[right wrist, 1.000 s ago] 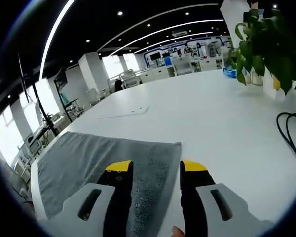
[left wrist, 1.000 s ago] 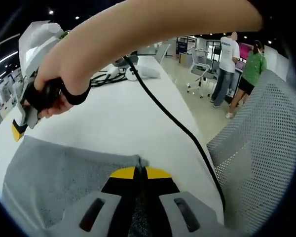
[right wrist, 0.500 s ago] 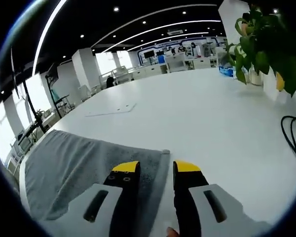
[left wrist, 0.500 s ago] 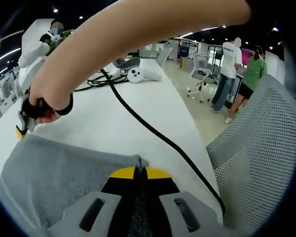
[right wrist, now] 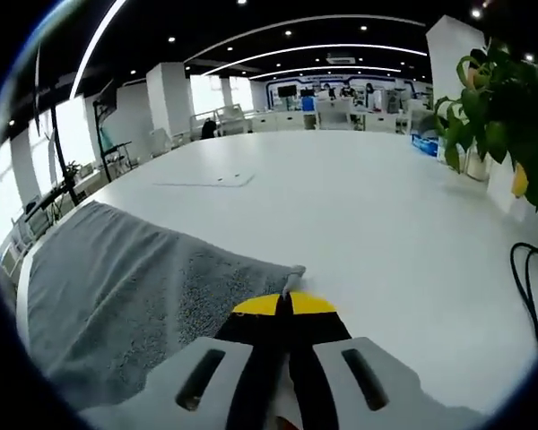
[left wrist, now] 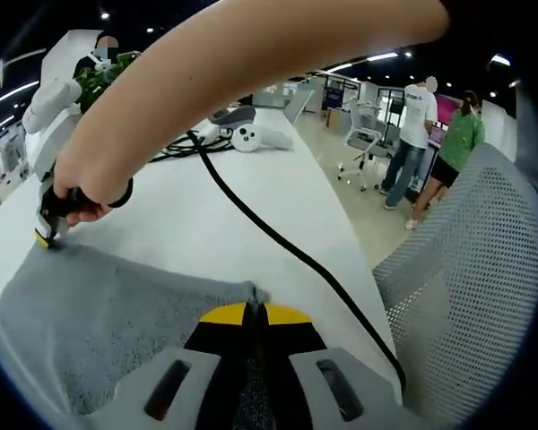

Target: Fold the towel on the table until its edges align and the towel forms a compact rectangular stack.

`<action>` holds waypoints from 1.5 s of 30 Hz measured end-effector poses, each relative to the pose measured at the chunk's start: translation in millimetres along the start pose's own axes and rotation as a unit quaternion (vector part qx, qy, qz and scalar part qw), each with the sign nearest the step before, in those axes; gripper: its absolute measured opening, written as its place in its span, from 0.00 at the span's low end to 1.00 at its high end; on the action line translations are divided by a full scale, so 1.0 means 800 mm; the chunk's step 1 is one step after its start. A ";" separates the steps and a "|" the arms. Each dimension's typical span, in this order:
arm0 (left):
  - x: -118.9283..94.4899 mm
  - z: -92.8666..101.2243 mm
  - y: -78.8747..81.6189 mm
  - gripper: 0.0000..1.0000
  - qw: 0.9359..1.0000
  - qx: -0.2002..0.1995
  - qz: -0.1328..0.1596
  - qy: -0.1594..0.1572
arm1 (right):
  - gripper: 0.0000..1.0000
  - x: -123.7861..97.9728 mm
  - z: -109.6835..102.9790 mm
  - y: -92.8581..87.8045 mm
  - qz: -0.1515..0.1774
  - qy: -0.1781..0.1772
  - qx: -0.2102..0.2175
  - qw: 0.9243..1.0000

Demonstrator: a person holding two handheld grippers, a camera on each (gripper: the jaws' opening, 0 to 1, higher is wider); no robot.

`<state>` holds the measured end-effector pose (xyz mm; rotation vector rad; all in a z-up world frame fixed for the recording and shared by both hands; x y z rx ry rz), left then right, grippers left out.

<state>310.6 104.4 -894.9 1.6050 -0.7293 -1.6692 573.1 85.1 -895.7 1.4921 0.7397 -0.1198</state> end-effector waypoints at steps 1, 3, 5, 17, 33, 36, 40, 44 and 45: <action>0.000 0.000 0.000 0.05 1.000 -0.001 0.000 -0.001 | 0.00 -0.001 0.000 0.000 -0.001 0.002 -0.001 1.000; 0.000 -0.001 0.000 0.04 1.000 -0.012 0.004 -0.001 | 0.00 -0.005 -0.002 0.004 0.007 0.008 0.000 1.000; 0.000 0.000 0.000 0.04 1.000 -0.014 0.007 0.001 | 0.00 -0.008 -0.001 0.009 0.013 0.010 0.001 1.000; -0.014 0.001 0.010 0.03 0.999 -0.027 0.026 0.025 | 0.00 -0.023 -0.014 0.032 0.036 0.032 0.004 0.999; -0.054 -0.005 0.042 0.03 0.993 -0.051 0.090 0.054 | 0.00 -0.044 -0.015 0.053 0.058 0.039 0.016 0.997; -0.063 -0.008 0.046 0.03 0.991 -0.056 0.101 0.062 | 0.00 -0.045 -0.019 0.055 0.059 0.042 0.015 0.997; -0.077 -0.011 0.053 0.03 0.988 -0.056 0.118 0.077 | 0.00 -0.047 -0.023 0.060 0.063 0.045 0.017 0.997; -0.090 -0.013 0.056 0.04 0.985 -0.069 0.135 0.086 | 0.00 -0.050 -0.025 0.067 0.070 0.047 0.017 0.996; -0.093 -0.014 0.055 0.04 0.984 -0.073 0.138 0.088 | 0.00 -0.050 -0.026 0.069 0.072 0.048 0.019 0.996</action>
Point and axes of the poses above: the point that each gripper's makers call its tool centre point, and the gripper's own axes: x roughly forward along the fingers, z roughly to its right, y roughly out of its top, the point moved 3 cm from there along -x, roughly backward along the fingers, and after that the axes turned 2 degrees about -y, right-handed, at the moved point
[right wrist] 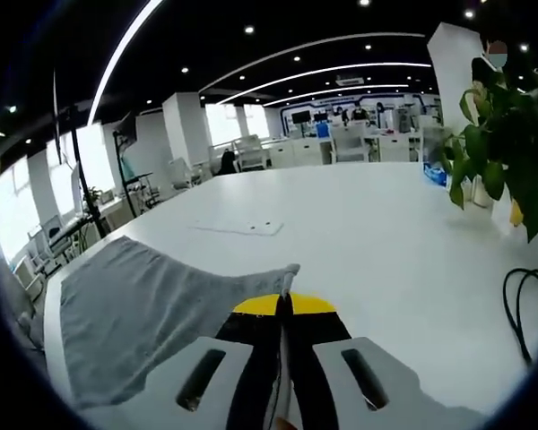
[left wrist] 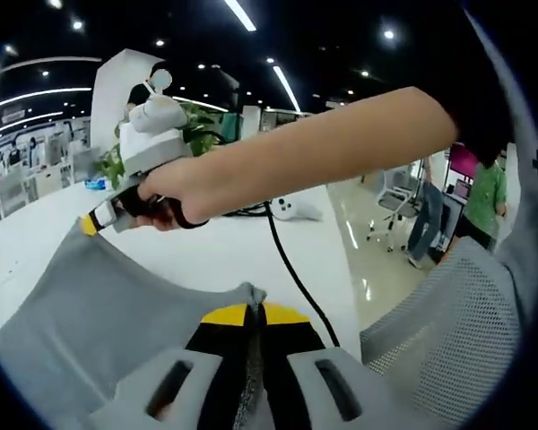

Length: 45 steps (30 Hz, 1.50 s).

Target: Fold the towel on the table until its edges align and the towel forms a compact rectangular stack.

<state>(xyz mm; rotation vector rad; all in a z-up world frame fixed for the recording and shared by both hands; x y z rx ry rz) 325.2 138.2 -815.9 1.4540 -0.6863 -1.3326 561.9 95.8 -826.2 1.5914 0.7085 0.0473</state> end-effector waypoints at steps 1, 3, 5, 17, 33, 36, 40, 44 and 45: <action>-0.004 -0.001 0.000 0.04 1.000 -0.002 0.003 0.003 | 0.00 0.000 0.000 0.000 0.000 0.000 0.000 1.000; -0.009 -0.003 -0.004 0.04 1.000 -0.004 0.004 0.009 | 0.00 0.000 -0.002 0.002 0.001 0.001 0.002 1.000; -0.014 -0.006 -0.010 0.04 1.000 -0.013 0.003 0.018 | 0.00 0.000 -0.005 0.002 0.001 0.003 0.002 1.000; -0.057 -0.030 -0.036 0.04 0.986 -0.130 0.048 0.089 | 0.00 0.001 -0.026 0.008 0.003 0.017 0.001 1.000; -0.078 -0.061 -0.100 0.06 0.960 -0.215 -0.006 0.176 | 0.00 0.009 -0.045 -0.001 -0.008 0.026 0.002 1.000; -0.074 -0.058 -0.106 0.10 0.959 -0.226 -0.014 0.168 | 0.00 0.010 -0.046 -0.002 -0.010 0.029 0.002 1.000; -0.069 -0.055 -0.112 0.22 0.961 -0.223 -0.031 0.161 | 0.00 0.011 -0.047 -0.002 -0.011 0.032 0.003 0.999; -0.067 -0.053 -0.108 0.22 0.963 -0.207 -0.037 0.167 | 0.00 0.010 -0.047 -0.004 -0.012 0.033 0.005 0.999; -0.068 -0.053 -0.107 0.21 0.964 -0.203 -0.037 0.168 | 0.00 0.010 -0.046 -0.004 -0.012 0.033 0.005 0.999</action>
Point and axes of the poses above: the point that each gripper's makers call its tool centre point, and the gripper's own axes: x roughly forward along the fingers, z roughly to its right, y roughly out of its top, the point moved 3 cm from there along -x, roughly backward along the fingers, and after that the axes turned 2 degrees about -y, right-handed, at the moved point
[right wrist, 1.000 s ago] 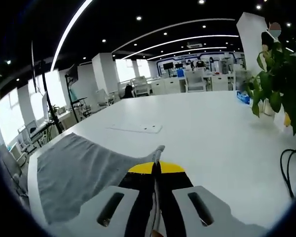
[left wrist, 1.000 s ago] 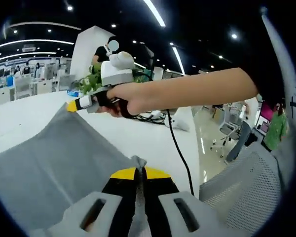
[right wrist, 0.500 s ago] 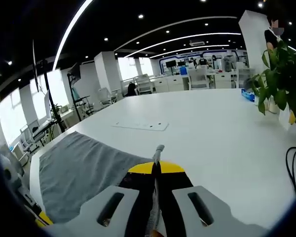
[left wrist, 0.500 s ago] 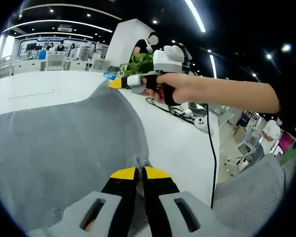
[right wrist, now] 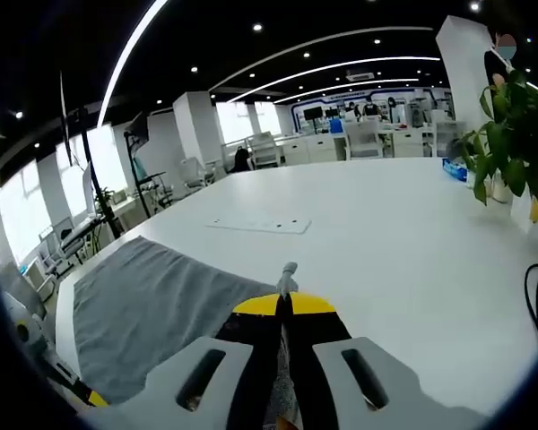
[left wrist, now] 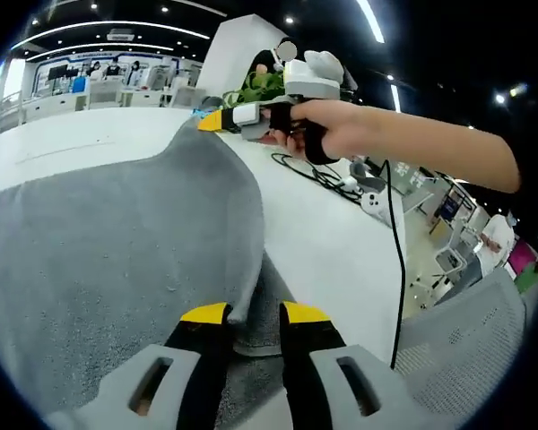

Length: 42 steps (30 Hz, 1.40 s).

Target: Fold the towel on the table until its edges align and the towel forms a compact rectangular stack.

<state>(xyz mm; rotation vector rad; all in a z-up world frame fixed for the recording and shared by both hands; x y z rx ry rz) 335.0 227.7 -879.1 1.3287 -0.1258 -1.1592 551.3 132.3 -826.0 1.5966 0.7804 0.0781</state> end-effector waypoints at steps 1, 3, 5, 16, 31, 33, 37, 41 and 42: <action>0.000 0.000 0.000 0.21 1.000 0.001 -0.001 0.001 | 0.00 0.000 0.001 0.000 0.000 0.000 0.000 1.000; -0.002 -0.003 0.001 0.19 1.000 0.003 0.001 0.008 | 0.00 0.000 0.003 0.000 0.000 -0.001 0.003 1.000; -0.005 -0.006 0.001 0.15 1.000 0.001 0.000 0.014 | 0.00 -0.001 0.005 0.001 0.001 -0.002 0.005 1.000; -0.024 0.012 0.031 0.04 0.999 -0.017 0.036 -0.022 | 0.00 -0.011 0.003 0.012 0.010 -0.002 0.029 1.000; -0.101 0.056 0.108 0.04 0.992 0.062 0.086 -0.070 | 0.00 -0.016 -0.030 0.066 0.038 0.022 0.080 0.996; -0.112 0.062 0.119 0.04 0.990 0.071 0.095 -0.076 | 0.00 -0.016 -0.035 0.077 0.047 0.024 0.088 0.995; -0.128 0.075 0.139 0.04 0.986 0.090 0.110 -0.089 | 0.00 -0.017 -0.047 0.099 0.059 0.028 0.091 0.994; -0.143 0.091 0.162 0.04 0.981 0.096 0.131 -0.104 | 0.00 -0.020 -0.060 0.123 0.072 0.035 0.087 0.993; -0.145 0.095 0.166 0.04 0.980 0.101 0.133 -0.107 | 0.00 -0.022 -0.062 0.129 0.077 0.035 0.085 0.993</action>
Point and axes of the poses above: the point that each gripper's makers call its tool centre point, and the gripper's own axes: x roughly forward along the fingers, z roughly to its right, y roughly out of its top, the point moved 3 cm from there along -x, roughly backward along the fingers, and after that the axes turned 2 degrees about -y, right-handed, at the moved point
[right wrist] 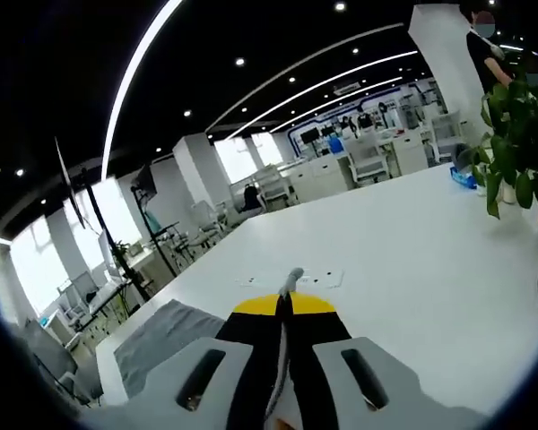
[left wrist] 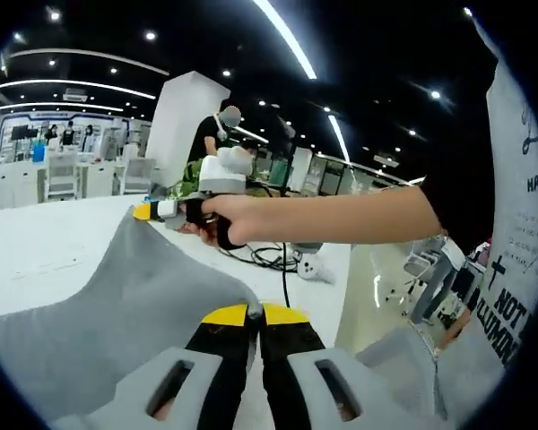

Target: Fold the towel on the table until its edges align and the towel forms a compact rectangular stack.

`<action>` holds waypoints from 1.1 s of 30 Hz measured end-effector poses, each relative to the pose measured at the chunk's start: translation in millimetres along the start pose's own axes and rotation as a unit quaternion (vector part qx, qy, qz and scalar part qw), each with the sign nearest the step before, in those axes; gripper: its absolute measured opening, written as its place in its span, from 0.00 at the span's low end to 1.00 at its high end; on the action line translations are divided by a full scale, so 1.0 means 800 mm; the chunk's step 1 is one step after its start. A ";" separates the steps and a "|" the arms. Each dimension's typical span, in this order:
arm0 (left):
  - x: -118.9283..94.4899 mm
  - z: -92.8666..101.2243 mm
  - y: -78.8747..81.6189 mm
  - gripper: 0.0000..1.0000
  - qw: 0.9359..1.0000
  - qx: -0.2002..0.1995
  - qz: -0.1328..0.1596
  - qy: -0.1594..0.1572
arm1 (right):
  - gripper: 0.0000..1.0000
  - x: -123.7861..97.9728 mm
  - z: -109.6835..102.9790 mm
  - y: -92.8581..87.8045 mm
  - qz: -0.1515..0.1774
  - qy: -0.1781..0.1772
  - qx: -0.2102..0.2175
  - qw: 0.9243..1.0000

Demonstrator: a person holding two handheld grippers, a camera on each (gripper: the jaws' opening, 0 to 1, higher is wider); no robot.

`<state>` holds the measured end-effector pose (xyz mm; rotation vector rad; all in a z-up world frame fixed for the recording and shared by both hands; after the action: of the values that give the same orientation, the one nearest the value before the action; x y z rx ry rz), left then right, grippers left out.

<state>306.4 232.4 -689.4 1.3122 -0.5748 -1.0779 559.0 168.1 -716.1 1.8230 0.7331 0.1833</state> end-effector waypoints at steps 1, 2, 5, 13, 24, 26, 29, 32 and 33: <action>0.000 0.002 0.002 0.04 1.000 0.003 0.000 -0.002 | 0.00 -0.001 -0.004 0.010 0.007 0.002 -0.001 1.000; 0.002 0.005 0.008 0.04 1.000 0.011 0.003 -0.009 | 0.00 -0.001 -0.007 0.019 0.014 0.003 -0.001 1.000; 0.009 0.016 0.024 0.04 0.999 0.029 0.009 -0.026 | 0.00 -0.004 -0.010 0.038 0.027 0.001 -0.003 1.000; 0.028 0.033 0.049 0.04 0.998 0.041 0.026 -0.047 | 0.00 -0.019 -0.022 0.059 0.033 0.003 -0.022 0.999; 0.041 0.057 0.087 0.03 0.994 0.054 0.062 -0.072 | 0.00 -0.046 -0.024 0.083 0.046 -0.003 -0.026 0.999; 0.039 0.060 0.094 0.03 0.993 0.062 0.069 -0.069 | 0.00 -0.049 -0.024 0.088 0.048 -0.003 -0.031 0.998; 0.033 0.065 0.104 0.03 0.992 0.062 0.082 -0.069 | 0.00 -0.054 -0.027 0.100 0.055 -0.002 -0.029 0.998; 0.026 0.064 0.107 0.03 0.992 0.063 0.086 -0.067 | 0.00 -0.056 -0.033 0.106 0.058 -0.003 -0.033 0.998; 0.024 0.064 0.107 0.03 0.992 0.063 0.087 -0.066 | 0.00 -0.056 -0.037 0.107 0.059 -0.003 -0.036 0.998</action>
<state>297.1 183.3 -601.0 1.2801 -0.8526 -1.0018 543.6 149.5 -618.1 1.7980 0.6082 0.2782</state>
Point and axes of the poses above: the point that each gripper's makers call its tool centre point, and the gripper's own axes: x roughly forward along the fingers, z roughly to its right, y roughly out of its top, the point moved 3 cm from there along -x, roughly backward along the fingers, and after that the axes turned 2 degrees about -y, right-handed, at the moved point
